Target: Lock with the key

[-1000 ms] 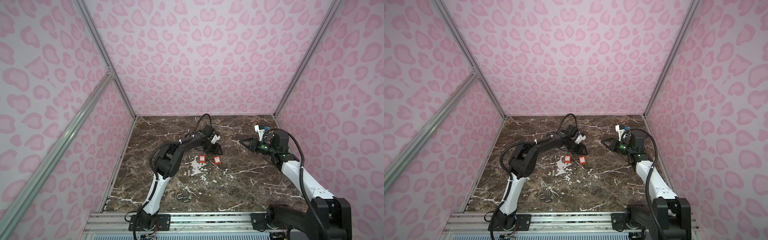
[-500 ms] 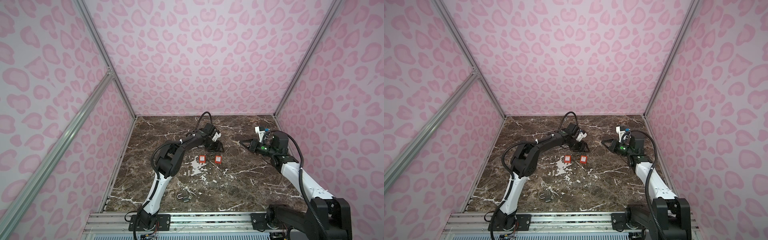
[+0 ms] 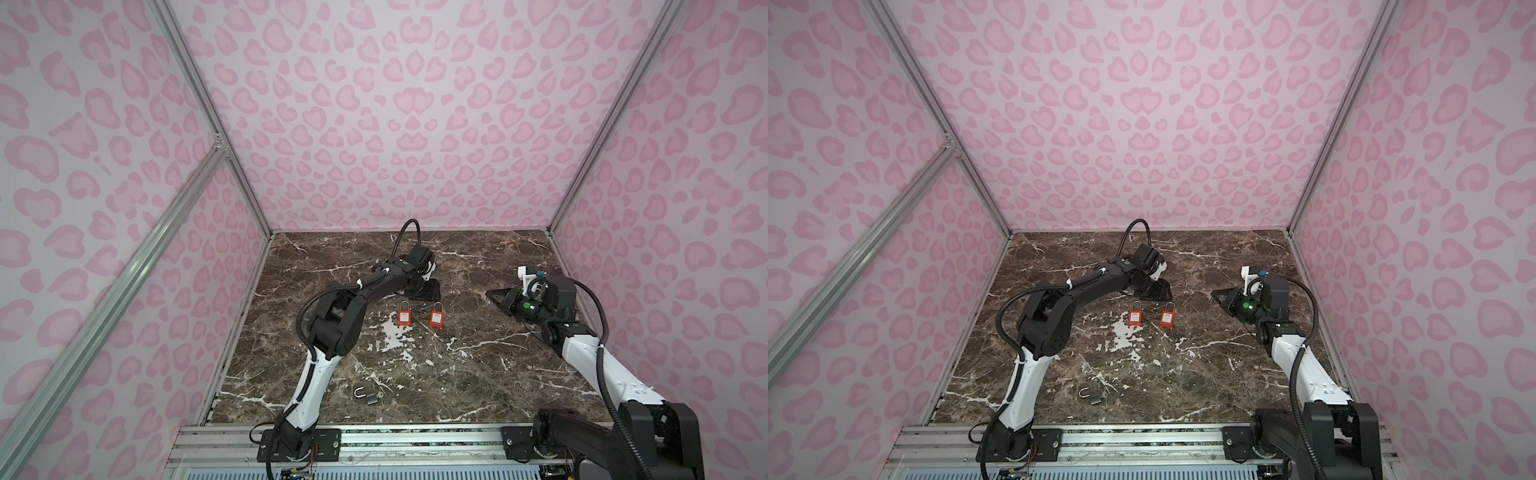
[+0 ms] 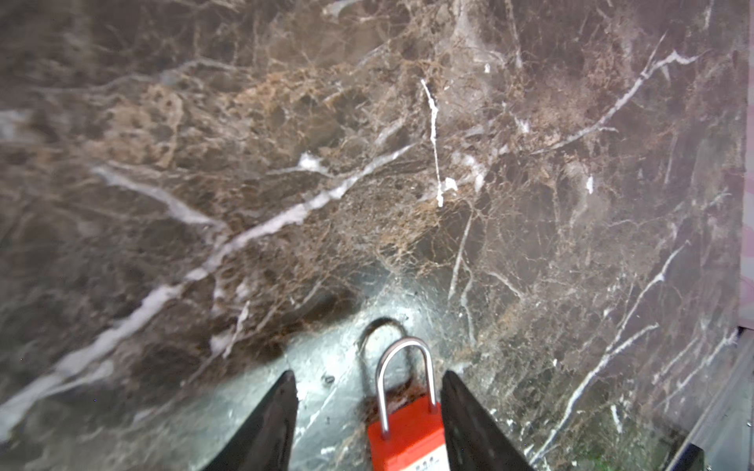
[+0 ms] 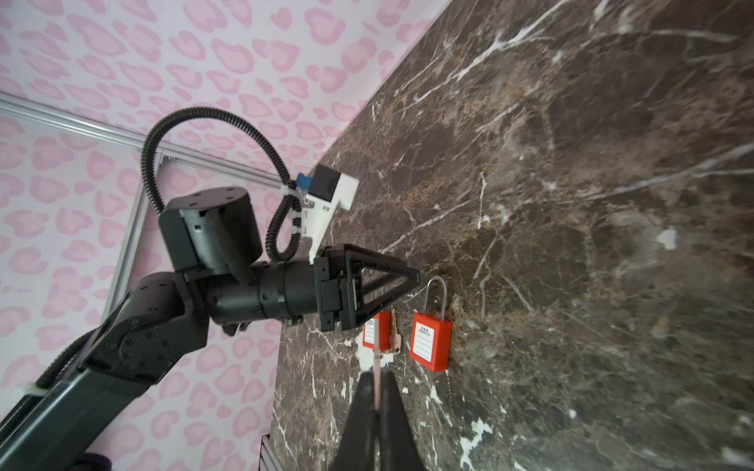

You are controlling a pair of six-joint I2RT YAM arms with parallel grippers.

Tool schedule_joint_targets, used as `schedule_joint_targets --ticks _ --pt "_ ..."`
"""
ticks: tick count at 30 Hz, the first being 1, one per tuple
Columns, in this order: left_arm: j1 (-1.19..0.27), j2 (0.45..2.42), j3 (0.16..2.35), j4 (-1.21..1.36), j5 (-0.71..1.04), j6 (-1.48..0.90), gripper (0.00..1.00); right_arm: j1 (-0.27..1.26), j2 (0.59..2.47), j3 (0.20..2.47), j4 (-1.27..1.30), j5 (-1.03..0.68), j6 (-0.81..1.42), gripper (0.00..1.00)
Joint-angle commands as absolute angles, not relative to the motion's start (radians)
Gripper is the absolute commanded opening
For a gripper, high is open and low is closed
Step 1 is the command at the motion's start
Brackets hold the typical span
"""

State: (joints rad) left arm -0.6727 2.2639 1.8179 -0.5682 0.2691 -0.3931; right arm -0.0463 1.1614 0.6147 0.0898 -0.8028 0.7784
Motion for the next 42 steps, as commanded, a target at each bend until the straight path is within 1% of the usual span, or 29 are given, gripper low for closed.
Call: schedule_joint_targets --ticks 1,9,11,13,20,26,42 --pt "-0.704 2.216 1.806 -0.613 0.163 -0.421 0.59 -0.077 1.158 0.616 0.095 -0.784 0.769 0.00" --pt "-0.788 2.223 1.839 -0.714 0.029 -0.440 0.64 -0.126 1.151 0.617 0.065 -0.804 0.741 0.00" --pt "-0.801 2.233 1.852 -0.739 0.009 -0.445 0.68 -0.128 1.154 0.615 0.069 -0.806 0.741 0.00" --pt "-0.814 2.243 1.863 -0.760 0.000 -0.446 0.69 -0.130 1.156 0.614 0.071 -0.811 0.741 0.00" --pt "-0.828 2.259 1.866 -0.786 0.001 -0.472 0.69 -0.133 1.147 0.597 0.081 -0.816 0.742 0.00" --pt "-0.829 2.271 1.866 -0.781 0.031 -0.511 0.66 -0.135 1.152 0.589 0.092 -0.823 0.745 0.00" --pt "-0.841 2.283 1.864 -0.802 0.008 -0.548 0.52 -0.144 1.168 0.582 0.099 -0.844 0.733 0.00"
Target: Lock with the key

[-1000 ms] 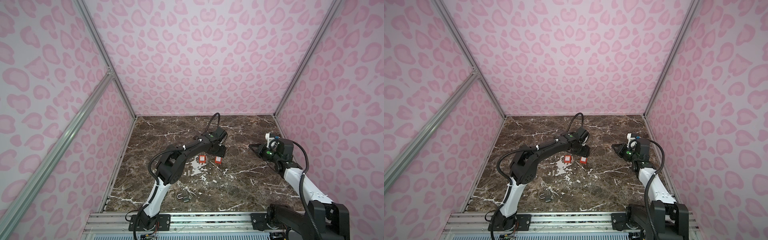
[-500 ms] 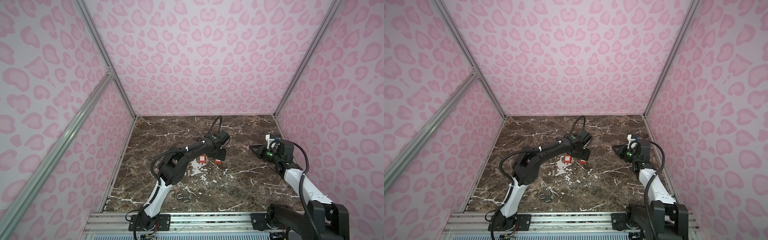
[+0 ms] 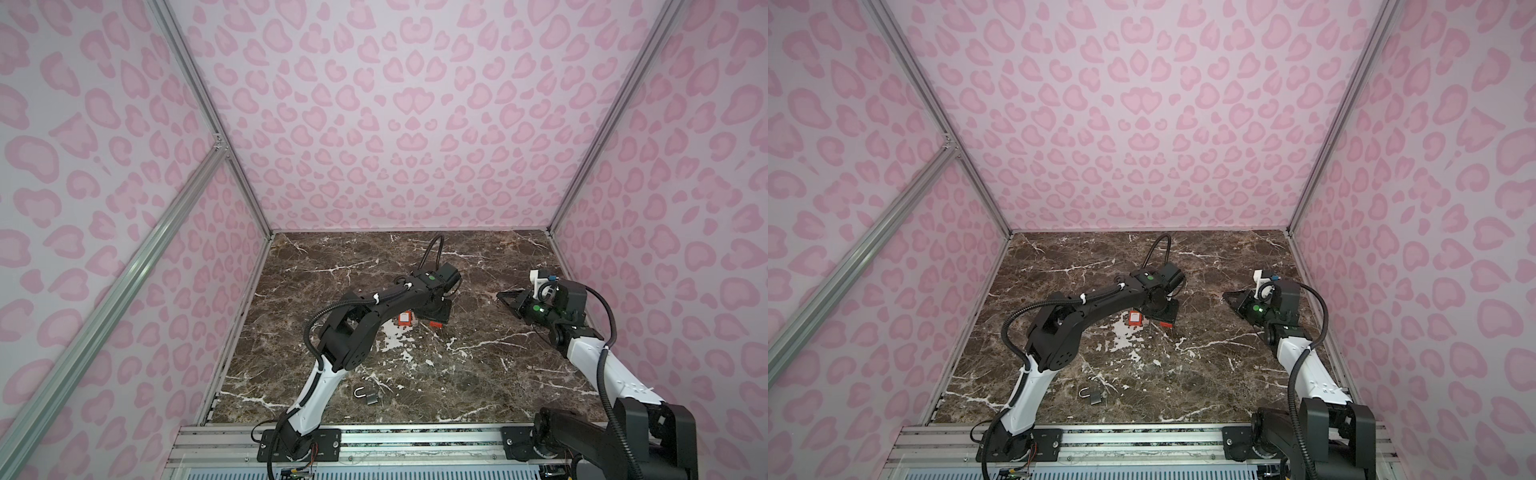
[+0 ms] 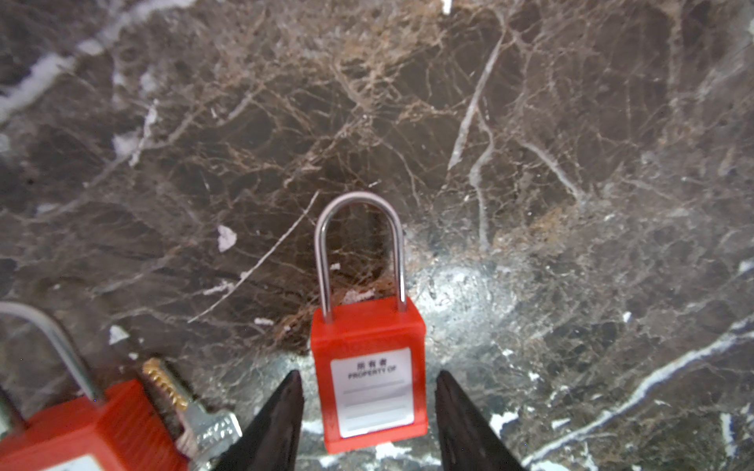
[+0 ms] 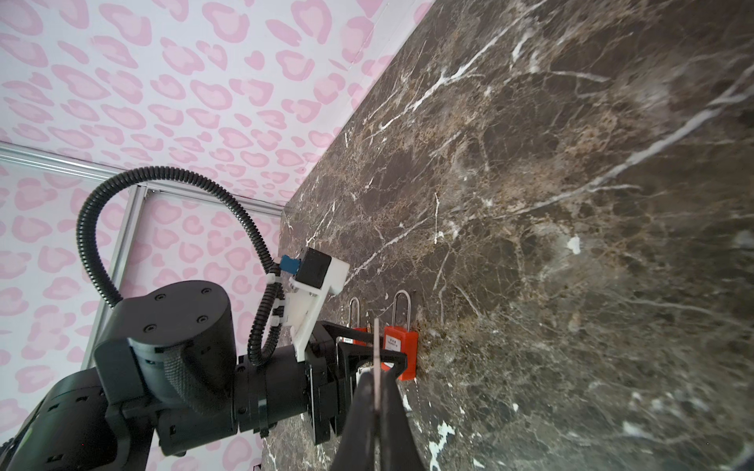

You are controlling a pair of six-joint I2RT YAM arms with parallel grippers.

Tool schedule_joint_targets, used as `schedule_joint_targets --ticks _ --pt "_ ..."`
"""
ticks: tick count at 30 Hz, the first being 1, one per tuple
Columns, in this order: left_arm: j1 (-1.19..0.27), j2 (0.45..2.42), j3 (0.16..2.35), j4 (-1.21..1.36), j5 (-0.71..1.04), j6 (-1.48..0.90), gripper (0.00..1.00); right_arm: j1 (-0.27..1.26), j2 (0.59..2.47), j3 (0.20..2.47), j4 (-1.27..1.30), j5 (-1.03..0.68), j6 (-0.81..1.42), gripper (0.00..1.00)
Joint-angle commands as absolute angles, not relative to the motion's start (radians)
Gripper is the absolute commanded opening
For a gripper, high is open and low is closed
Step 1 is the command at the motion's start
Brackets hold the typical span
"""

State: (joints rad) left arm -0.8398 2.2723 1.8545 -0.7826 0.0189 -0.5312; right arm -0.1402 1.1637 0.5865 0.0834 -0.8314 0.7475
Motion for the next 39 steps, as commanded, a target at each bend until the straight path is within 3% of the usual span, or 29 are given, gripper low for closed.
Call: schedule_joint_targets --ticks 1,9,39 --pt "-0.843 2.283 1.864 -0.804 0.002 -0.553 0.51 -0.145 1.169 0.582 0.099 -0.845 0.733 0.00" --pt "-0.843 2.283 1.864 -0.818 -0.004 -0.578 0.45 -0.150 1.172 0.581 0.099 -0.850 0.729 0.00" --pt "-0.843 2.264 1.851 -0.853 -0.055 -0.698 0.47 -0.150 1.196 0.582 0.128 -0.887 0.750 0.00"
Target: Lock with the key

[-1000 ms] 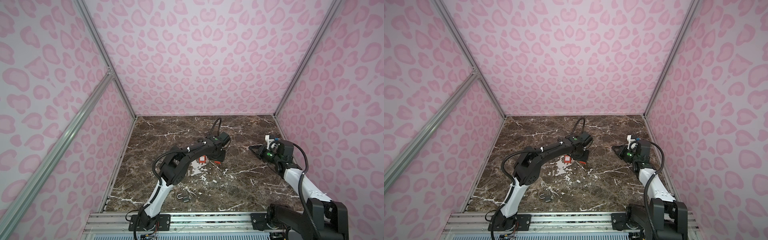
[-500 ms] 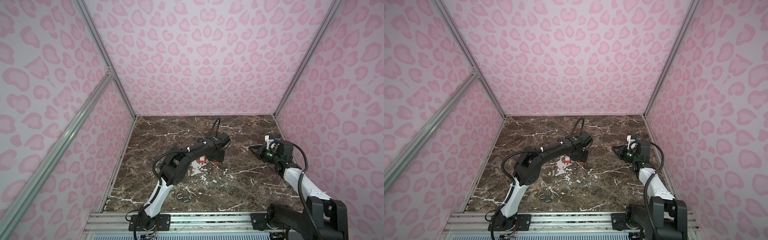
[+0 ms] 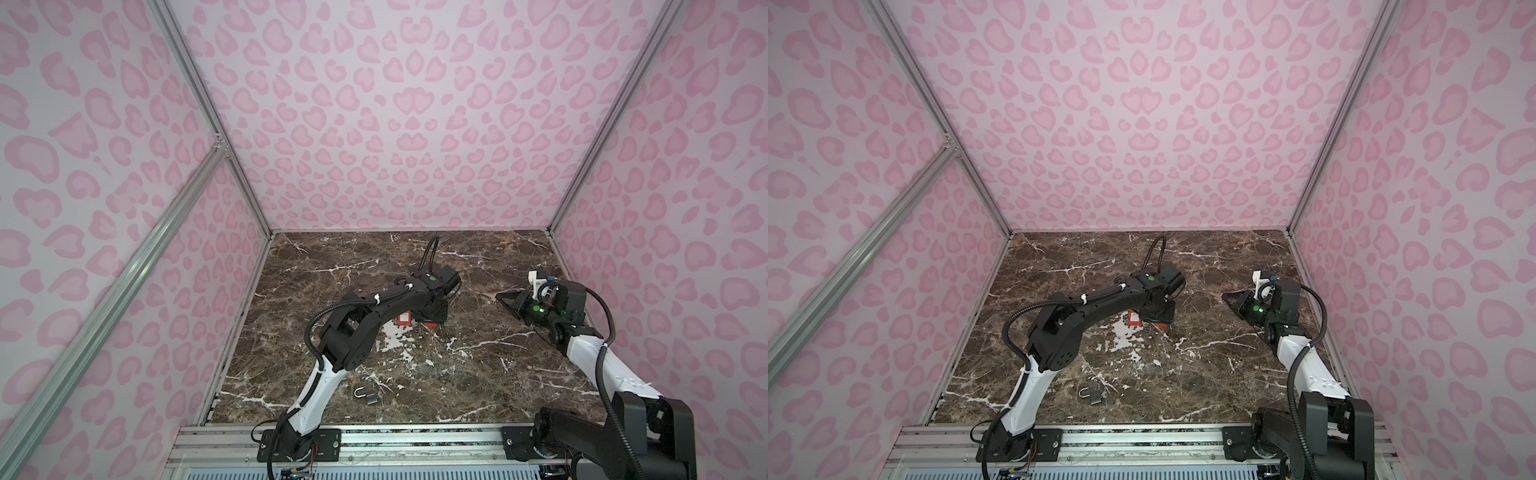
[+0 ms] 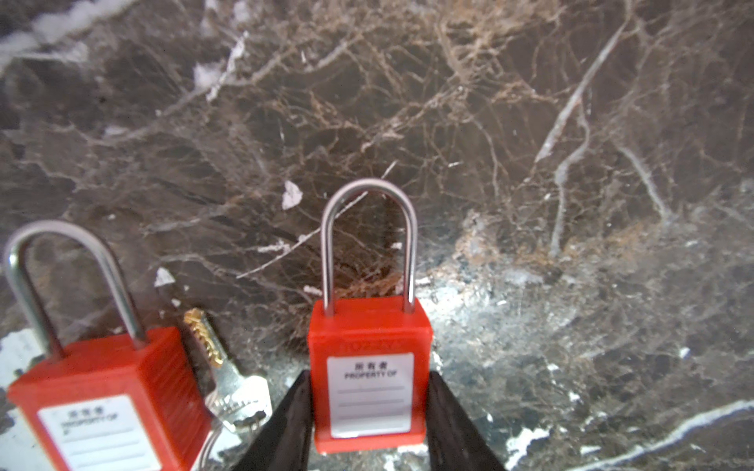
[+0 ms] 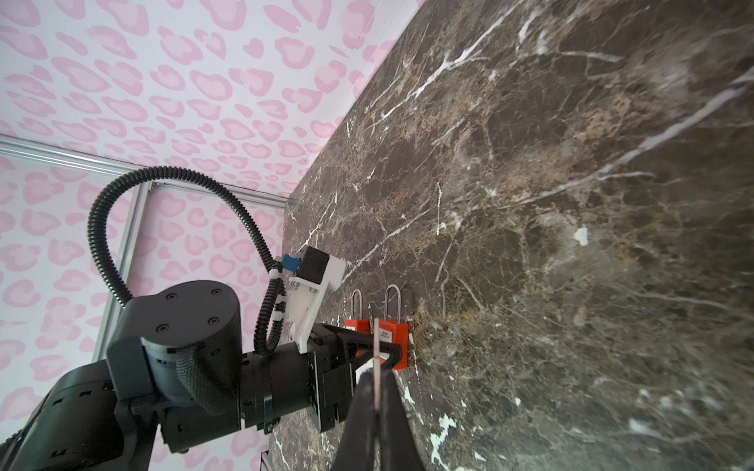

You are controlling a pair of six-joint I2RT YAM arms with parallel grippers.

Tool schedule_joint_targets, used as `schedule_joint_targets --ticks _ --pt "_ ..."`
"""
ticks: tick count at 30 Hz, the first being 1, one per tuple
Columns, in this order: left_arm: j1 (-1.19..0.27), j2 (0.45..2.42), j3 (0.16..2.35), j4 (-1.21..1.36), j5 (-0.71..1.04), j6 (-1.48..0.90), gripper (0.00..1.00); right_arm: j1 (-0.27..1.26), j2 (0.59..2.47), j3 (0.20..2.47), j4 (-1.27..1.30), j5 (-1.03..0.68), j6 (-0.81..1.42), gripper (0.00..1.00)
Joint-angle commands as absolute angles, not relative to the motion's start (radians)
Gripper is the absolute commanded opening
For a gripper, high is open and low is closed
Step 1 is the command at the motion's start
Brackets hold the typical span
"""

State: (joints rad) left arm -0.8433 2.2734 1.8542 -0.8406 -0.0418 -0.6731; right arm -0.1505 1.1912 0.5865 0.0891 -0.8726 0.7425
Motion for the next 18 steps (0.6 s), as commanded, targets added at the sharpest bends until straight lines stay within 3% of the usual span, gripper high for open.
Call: schedule_joint_targets --ticks 1,7,18 --pt "-0.845 2.263 1.847 -0.849 -0.057 -0.700 0.49 -0.150 1.198 0.580 0.130 -0.887 0.753 0.00" --pt "-0.851 2.233 1.849 -0.830 -0.064 -0.698 0.63 -0.144 1.203 0.571 0.140 -0.885 0.753 0.00" --pt "-0.847 2.140 1.853 -0.782 -0.086 -0.673 0.68 -0.082 1.221 0.568 0.088 -0.788 0.760 0.00"
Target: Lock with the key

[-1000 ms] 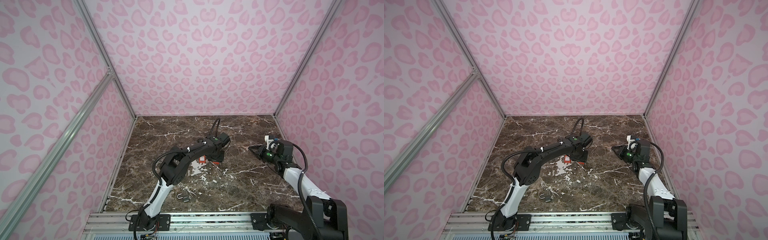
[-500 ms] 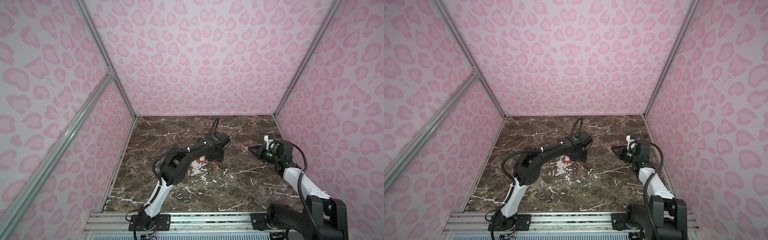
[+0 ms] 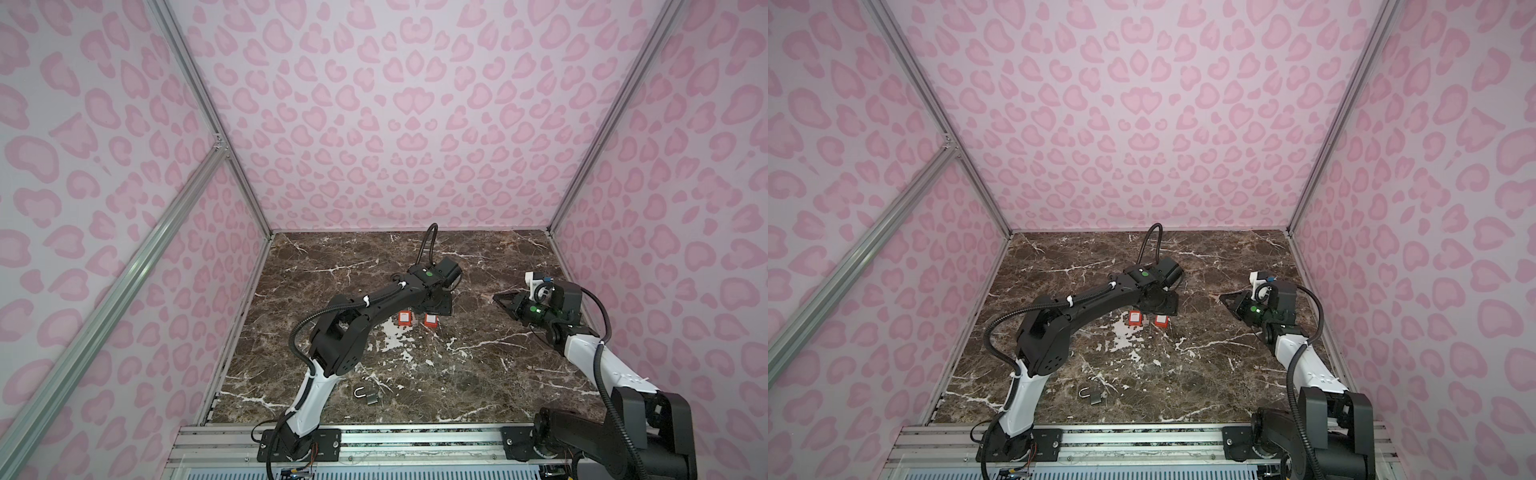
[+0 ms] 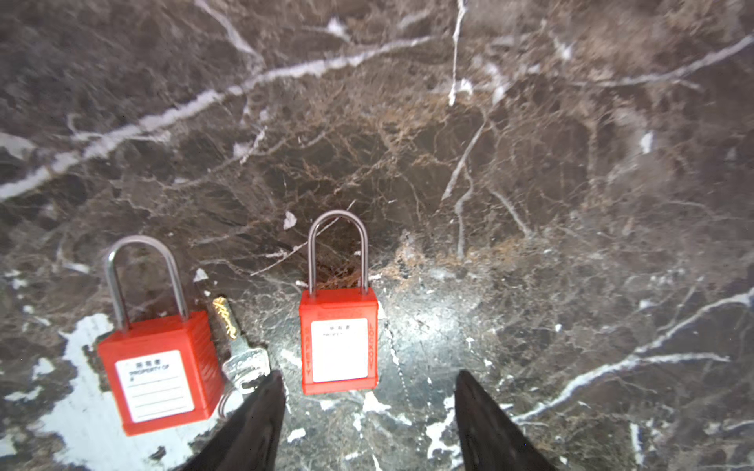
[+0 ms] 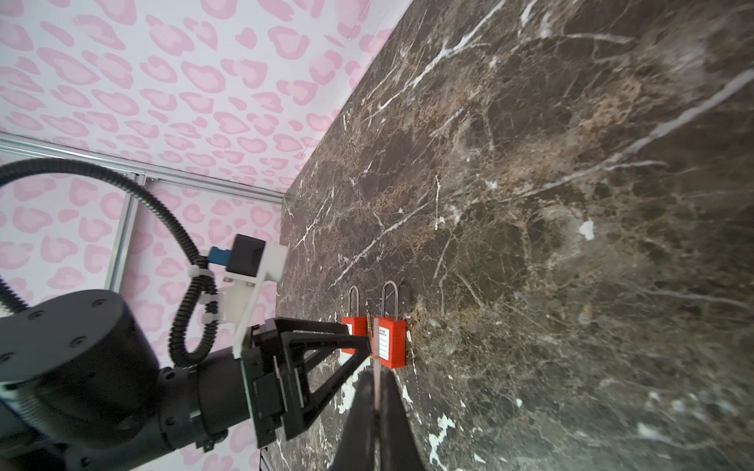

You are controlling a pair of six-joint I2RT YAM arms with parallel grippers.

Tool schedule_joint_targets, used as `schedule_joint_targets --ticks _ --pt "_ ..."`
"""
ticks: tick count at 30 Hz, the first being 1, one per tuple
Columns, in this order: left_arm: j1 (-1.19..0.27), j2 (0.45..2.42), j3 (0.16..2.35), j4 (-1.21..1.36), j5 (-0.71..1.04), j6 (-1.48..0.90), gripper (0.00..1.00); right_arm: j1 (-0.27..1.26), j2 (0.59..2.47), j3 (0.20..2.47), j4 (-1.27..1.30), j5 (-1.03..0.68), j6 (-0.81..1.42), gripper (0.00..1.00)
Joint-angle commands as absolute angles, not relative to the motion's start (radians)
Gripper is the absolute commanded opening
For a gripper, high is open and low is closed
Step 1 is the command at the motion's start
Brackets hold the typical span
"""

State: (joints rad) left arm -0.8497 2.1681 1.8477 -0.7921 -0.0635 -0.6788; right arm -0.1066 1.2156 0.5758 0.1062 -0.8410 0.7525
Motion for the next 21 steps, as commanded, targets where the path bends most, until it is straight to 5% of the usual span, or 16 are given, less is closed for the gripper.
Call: schedule_joint_targets --ticks 1,21 --pt "-0.842 2.126 1.843 -0.775 -0.082 -0.672 0.68 -0.059 1.220 0.561 0.085 -0.756 0.770 0.00" --pt "-0.762 1.853 1.458 -0.580 -0.006 -0.683 0.69 0.335 1.405 0.424 0.491 -0.336 1.193 0.00"
